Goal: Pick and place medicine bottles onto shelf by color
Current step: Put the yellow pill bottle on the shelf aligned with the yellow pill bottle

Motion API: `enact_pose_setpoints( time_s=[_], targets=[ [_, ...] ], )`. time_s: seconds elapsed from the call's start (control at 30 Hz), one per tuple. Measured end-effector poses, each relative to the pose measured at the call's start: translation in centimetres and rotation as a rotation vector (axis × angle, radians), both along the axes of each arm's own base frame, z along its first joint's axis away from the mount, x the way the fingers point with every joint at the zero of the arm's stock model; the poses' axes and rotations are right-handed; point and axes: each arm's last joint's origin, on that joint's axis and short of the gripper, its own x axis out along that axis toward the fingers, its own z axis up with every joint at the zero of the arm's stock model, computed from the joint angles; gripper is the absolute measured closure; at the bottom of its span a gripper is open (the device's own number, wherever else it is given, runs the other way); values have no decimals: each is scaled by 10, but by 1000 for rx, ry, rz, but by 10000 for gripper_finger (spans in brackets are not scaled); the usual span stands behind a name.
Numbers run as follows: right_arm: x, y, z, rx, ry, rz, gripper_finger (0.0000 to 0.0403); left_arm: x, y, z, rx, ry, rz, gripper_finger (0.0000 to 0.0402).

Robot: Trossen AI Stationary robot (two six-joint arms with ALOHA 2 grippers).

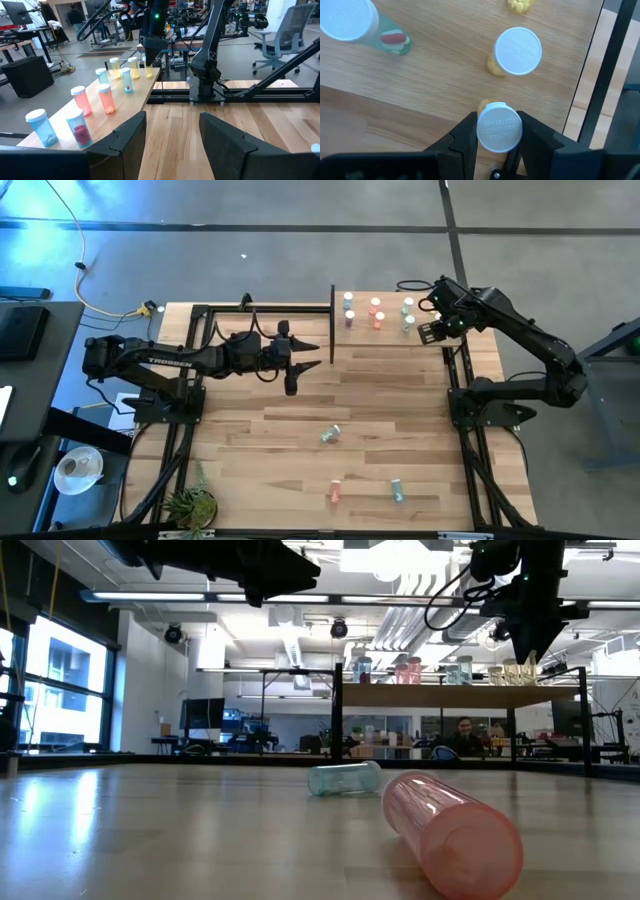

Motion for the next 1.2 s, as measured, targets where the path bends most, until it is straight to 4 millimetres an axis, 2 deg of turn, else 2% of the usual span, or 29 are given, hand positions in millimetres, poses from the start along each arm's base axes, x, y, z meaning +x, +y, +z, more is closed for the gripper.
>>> enact_pose_setpoints(
  time_s=[1.2],
  targets=[
    [0,0,0,5,-2,-7,292,0,0,0,0,0,0,229]
  ],
)
